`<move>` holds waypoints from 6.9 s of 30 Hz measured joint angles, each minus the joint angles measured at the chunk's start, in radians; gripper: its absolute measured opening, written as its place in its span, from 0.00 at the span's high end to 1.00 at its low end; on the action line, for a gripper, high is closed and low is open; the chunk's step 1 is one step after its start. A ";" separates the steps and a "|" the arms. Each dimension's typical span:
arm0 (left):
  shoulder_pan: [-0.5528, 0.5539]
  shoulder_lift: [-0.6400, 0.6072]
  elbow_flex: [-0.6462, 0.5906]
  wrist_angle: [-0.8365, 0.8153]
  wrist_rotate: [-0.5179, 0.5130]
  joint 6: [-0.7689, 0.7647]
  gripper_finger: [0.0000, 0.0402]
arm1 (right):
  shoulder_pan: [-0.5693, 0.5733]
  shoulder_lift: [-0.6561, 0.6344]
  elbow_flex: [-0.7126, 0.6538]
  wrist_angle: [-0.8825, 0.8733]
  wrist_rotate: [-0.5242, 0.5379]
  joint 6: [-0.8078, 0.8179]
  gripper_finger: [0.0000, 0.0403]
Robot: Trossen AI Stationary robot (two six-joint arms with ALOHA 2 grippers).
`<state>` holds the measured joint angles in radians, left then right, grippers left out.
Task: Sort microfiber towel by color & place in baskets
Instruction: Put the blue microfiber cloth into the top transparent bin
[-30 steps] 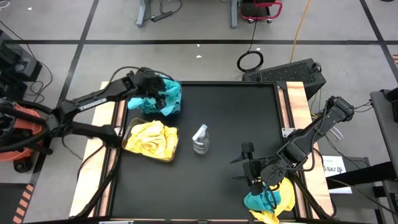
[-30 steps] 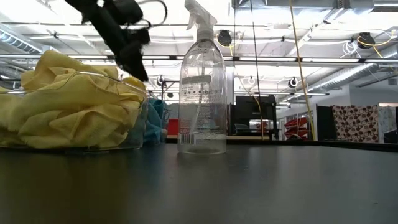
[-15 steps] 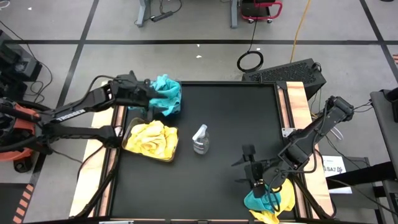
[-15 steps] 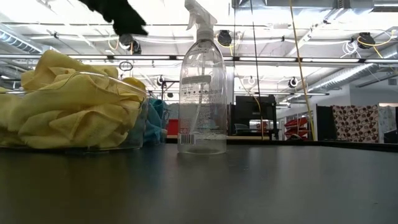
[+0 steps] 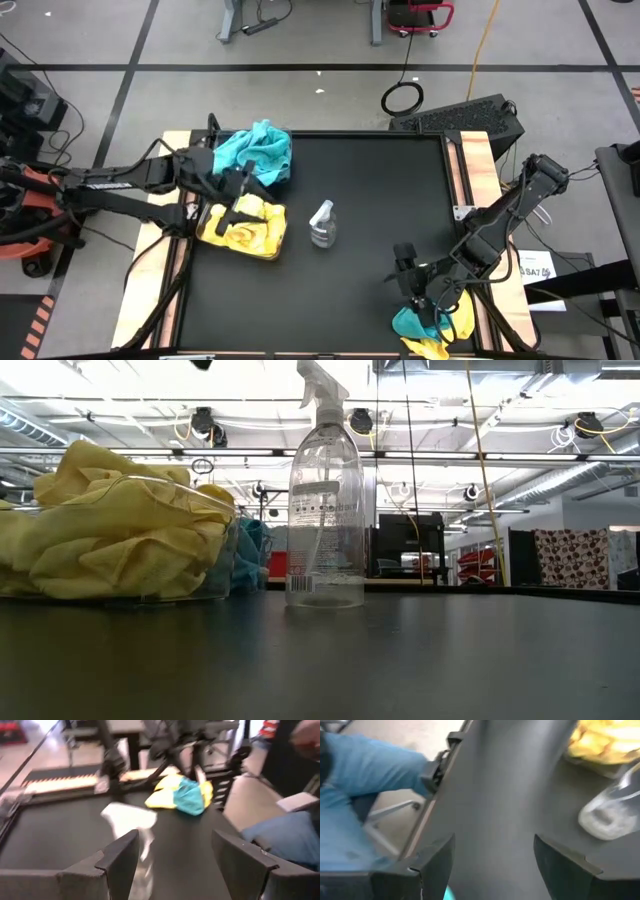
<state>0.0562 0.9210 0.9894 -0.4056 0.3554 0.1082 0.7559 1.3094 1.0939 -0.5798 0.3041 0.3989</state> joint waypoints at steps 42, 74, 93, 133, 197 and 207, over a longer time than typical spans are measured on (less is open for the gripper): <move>-0.523 0.573 0.001 0.467 -0.130 0.003 0.37 | 0.377 0.206 0.000 -0.232 -0.076 0.902 0.35; -0.523 0.664 0.000 0.563 -0.178 0.002 0.37 | 0.303 0.438 0.000 -0.145 -0.043 0.705 0.83; -0.523 0.664 0.000 0.579 -0.216 0.001 0.37 | 0.301 0.217 0.000 -0.175 0.250 0.560 0.99; -0.520 0.664 0.000 0.813 -0.600 0.005 0.37 | -0.014 0.169 0.027 0.315 0.516 -0.370 0.97; -0.506 0.595 0.001 0.894 -0.793 0.301 0.97 | -0.078 0.206 0.026 0.261 0.484 -0.228 0.38; -0.501 0.452 0.001 0.655 -1.016 0.353 0.97 | -0.040 0.206 0.026 0.165 0.482 -0.157 0.40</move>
<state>-0.4444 1.3726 0.9901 0.2492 -0.6609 0.4614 0.7163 1.5150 1.1202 -0.4150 0.7864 0.2417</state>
